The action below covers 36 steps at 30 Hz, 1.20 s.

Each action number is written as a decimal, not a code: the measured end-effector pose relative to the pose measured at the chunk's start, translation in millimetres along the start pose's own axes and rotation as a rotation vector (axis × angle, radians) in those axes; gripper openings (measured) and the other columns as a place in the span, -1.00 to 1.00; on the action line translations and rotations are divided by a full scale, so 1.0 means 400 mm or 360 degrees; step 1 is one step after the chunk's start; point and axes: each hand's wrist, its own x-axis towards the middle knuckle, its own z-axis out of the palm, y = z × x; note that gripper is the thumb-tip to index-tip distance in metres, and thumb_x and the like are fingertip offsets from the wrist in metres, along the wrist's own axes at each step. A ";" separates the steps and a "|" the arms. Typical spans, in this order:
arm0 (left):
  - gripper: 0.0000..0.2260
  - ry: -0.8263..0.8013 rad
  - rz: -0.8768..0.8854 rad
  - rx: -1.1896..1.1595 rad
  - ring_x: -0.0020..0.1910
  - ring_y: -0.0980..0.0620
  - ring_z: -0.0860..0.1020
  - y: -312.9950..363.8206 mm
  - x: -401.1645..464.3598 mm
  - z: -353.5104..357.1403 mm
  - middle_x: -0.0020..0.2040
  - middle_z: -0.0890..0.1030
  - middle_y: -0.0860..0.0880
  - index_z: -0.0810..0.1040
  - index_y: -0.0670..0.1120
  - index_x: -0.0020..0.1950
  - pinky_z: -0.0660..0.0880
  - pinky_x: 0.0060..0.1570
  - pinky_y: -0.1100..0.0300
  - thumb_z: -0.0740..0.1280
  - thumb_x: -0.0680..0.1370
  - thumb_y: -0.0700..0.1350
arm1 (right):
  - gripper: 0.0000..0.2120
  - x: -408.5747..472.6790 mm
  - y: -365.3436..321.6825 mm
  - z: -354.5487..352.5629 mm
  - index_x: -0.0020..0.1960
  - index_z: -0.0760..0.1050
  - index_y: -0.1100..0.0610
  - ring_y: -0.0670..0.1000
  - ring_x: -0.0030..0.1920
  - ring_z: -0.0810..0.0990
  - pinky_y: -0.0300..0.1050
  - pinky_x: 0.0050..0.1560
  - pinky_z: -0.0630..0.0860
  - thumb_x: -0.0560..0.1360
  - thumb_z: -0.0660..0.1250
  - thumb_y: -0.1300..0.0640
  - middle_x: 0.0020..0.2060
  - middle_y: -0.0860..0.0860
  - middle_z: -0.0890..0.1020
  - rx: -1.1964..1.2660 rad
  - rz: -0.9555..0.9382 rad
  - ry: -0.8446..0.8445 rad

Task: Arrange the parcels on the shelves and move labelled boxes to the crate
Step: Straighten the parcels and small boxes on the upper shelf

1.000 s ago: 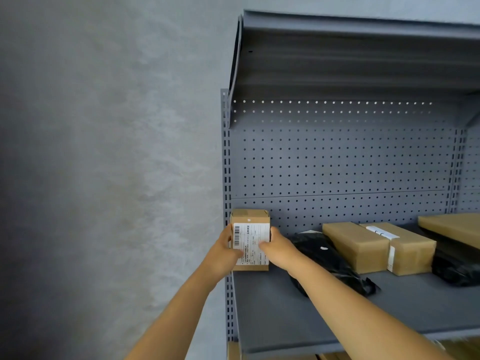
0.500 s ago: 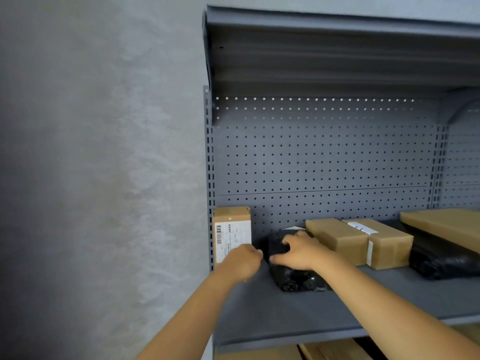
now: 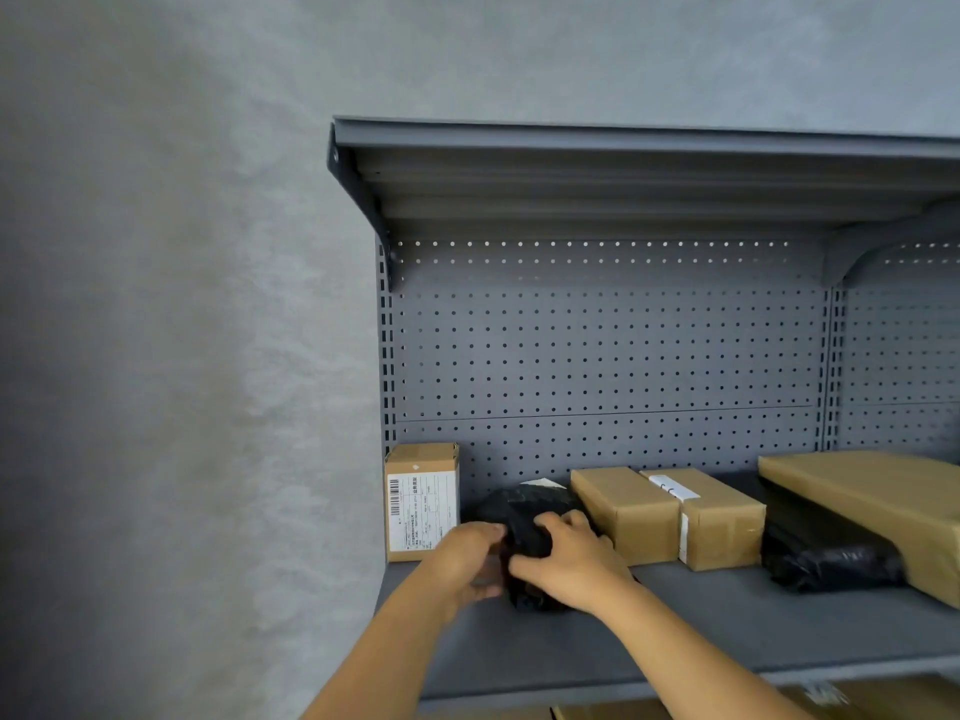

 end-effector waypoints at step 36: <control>-0.54 0.0157 0.0744 0.0007 0.07 -0.06 0.66 0.089 -0.329 0.181 0.20 0.64 -0.05 0.47 -0.07 0.32 0.62 0.04 0.02 0.50 0.47 -0.03 | -0.63 -0.304 0.260 -0.226 0.26 0.51 -0.01 0.06 0.19 0.63 0.14 0.26 0.53 0.49 0.45 0.22 0.15 -0.03 0.68 0.1754 -0.0203 -0.0308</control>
